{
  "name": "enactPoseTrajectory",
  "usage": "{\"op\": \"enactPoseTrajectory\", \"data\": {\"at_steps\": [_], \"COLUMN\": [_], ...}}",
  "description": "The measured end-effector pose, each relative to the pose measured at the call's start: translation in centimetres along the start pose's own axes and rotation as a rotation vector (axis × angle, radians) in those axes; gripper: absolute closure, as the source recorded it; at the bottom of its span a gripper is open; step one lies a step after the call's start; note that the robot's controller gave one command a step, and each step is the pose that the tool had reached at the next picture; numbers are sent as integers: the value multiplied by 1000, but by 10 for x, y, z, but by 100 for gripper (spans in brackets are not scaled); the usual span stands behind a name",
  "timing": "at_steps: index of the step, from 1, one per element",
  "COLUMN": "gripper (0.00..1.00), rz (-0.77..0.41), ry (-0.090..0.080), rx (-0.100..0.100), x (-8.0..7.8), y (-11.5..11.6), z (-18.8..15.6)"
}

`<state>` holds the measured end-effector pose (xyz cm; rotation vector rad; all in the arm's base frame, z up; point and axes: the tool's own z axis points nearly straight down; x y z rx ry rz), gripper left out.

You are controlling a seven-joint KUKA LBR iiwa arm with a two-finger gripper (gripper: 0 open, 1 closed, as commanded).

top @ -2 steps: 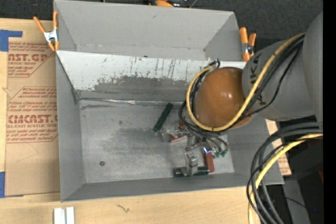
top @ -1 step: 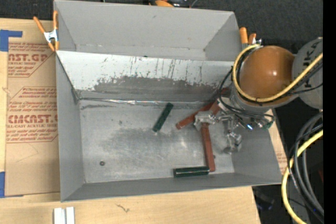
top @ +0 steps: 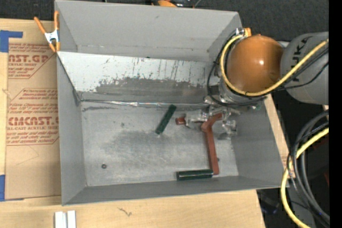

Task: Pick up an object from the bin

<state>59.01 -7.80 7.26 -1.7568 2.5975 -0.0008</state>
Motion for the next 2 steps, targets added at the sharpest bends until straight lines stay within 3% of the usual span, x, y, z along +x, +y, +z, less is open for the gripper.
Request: {"op": "enactPoseTrajectory", "data": {"at_steps": [1,2], "gripper": [100,100], "rz": [1,-482], "ry": [0,1], "rx": [-1,-2], "x": [0,48], "y": [0,0], "z": [0,-139]}}
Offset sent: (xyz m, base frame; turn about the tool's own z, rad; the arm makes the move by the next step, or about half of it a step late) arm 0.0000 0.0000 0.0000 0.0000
